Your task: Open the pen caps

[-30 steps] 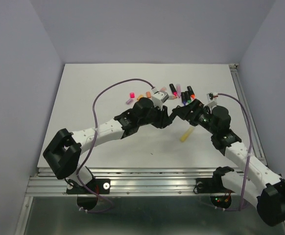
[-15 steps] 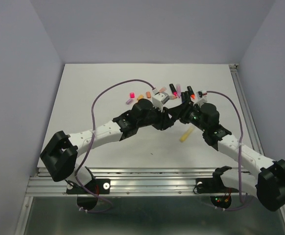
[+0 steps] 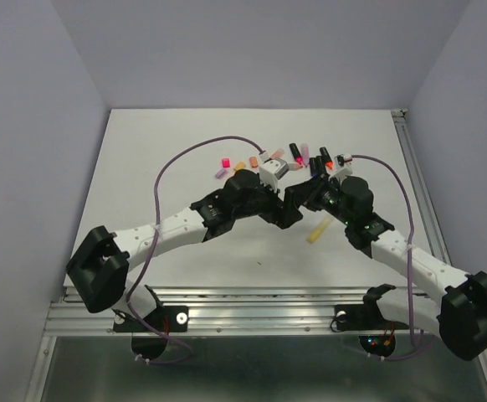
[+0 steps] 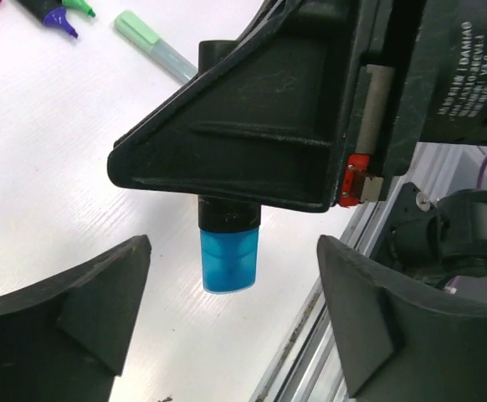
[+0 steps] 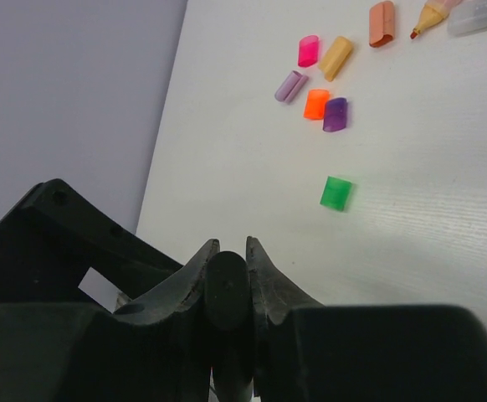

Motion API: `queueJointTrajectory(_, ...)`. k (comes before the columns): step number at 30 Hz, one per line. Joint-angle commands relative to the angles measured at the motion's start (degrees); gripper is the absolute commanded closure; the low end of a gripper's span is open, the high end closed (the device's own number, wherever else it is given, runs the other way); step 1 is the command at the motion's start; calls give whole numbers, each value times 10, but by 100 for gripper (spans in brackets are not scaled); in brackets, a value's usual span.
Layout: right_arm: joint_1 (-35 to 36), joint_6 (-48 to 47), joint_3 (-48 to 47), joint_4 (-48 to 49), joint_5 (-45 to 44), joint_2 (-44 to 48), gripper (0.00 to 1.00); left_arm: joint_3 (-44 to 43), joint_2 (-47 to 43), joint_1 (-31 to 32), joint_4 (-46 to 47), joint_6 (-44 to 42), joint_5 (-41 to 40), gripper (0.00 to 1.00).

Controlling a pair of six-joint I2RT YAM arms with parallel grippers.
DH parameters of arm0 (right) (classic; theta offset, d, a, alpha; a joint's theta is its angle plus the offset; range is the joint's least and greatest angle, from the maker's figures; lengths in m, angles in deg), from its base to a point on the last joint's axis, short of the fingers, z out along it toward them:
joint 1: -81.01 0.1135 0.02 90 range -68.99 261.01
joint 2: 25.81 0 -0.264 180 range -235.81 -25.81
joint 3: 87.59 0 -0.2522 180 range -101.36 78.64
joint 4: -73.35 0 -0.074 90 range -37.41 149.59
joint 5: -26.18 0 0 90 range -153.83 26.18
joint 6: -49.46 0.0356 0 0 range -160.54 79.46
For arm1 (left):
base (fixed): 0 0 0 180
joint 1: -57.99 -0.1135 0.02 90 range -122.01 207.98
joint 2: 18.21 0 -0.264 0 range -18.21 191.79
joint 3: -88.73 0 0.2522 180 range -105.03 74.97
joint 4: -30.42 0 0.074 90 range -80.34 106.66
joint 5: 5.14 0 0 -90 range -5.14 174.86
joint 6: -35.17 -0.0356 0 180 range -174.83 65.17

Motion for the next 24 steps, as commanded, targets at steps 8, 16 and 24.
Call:
queueJointTrajectory(8, 5, 13, -68, 71, 195, 26, 99, 57, -131, 0, 48, -12, 31, 1)
queueJointTrajectory(16, 6, 53, -64, 154, 265, 15, 99, 68, -126, 0, 114, 12, 156, 1)
queueJointTrajectory(24, 8, 49, -66, 168, 267, 5, 99, 61, -120, 0, 159, 34, 197, 1)
